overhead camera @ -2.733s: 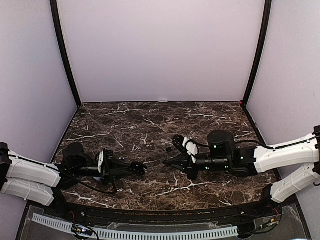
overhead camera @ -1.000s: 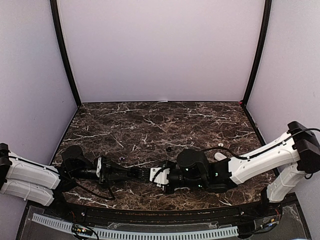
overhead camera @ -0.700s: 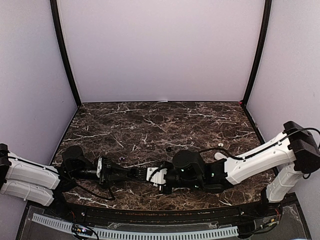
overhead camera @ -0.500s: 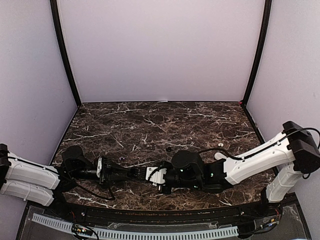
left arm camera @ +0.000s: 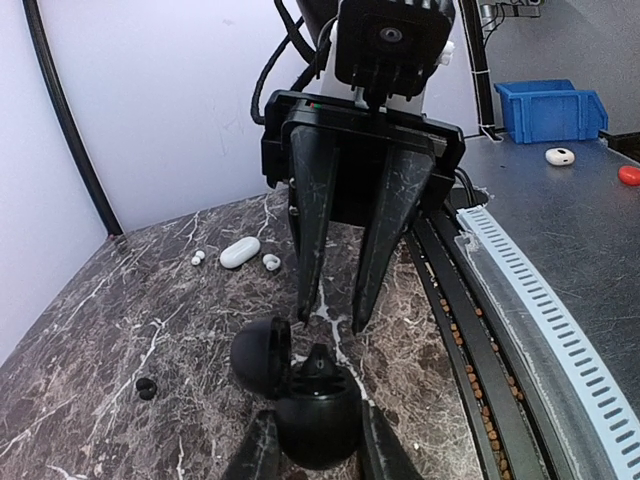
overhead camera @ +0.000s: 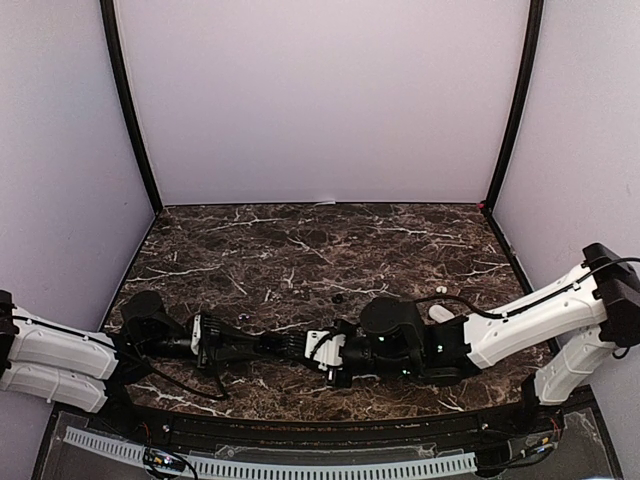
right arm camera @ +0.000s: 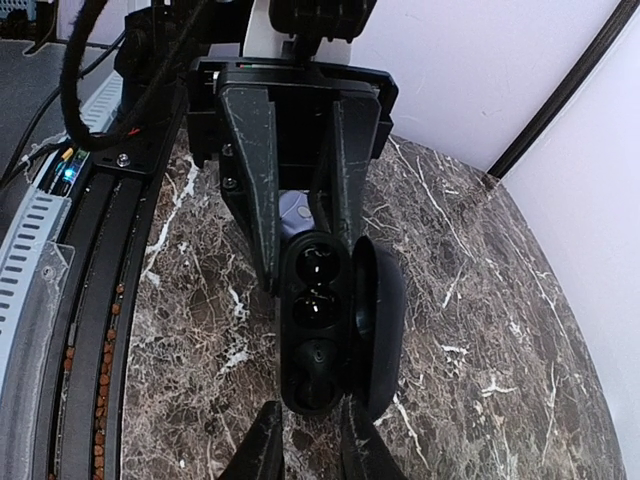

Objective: Insert the wireless bluetooth earbuds into the charging case
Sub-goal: Insert the right earbud into the right side groove of the charging case, then adjust the left earbud at the center of the board.

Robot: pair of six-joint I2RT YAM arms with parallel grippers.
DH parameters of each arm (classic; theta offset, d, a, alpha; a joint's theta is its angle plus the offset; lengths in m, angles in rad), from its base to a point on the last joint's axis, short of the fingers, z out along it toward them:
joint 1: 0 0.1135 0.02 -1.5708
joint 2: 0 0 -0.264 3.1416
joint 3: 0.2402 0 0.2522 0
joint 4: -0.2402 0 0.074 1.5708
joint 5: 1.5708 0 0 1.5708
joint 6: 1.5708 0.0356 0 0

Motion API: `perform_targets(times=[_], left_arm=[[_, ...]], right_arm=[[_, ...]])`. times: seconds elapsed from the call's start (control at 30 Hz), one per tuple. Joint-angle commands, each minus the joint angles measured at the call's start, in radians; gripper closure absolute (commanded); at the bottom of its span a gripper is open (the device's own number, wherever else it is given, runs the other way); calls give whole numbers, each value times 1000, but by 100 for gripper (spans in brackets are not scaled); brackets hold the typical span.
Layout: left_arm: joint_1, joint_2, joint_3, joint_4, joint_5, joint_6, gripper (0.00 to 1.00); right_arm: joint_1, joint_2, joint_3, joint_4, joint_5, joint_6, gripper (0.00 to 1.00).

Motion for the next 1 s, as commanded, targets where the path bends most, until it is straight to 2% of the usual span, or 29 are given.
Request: perform_targets(times=[0.0,0.3,0.53,0.8,0.97], left_arm=[[-3,-27,1,1,-12,4,100],[-3,-24,3,-11,-71,-9,100],[1,-23,1,-15,-126,-26,100],[77,-12,-10,26,-94,-97,100],[93,28,-4,45,-85,-104,100]], right_arm=[[8,-60,-32,55,-8,5,81],[-17,-131,-83,55,-16,-2,80],[-85,-208,-151,79,-66,51,80],[-168,-253,-213,84,-64,149,80],[-212,-242,-265,157,-23,220,78]])
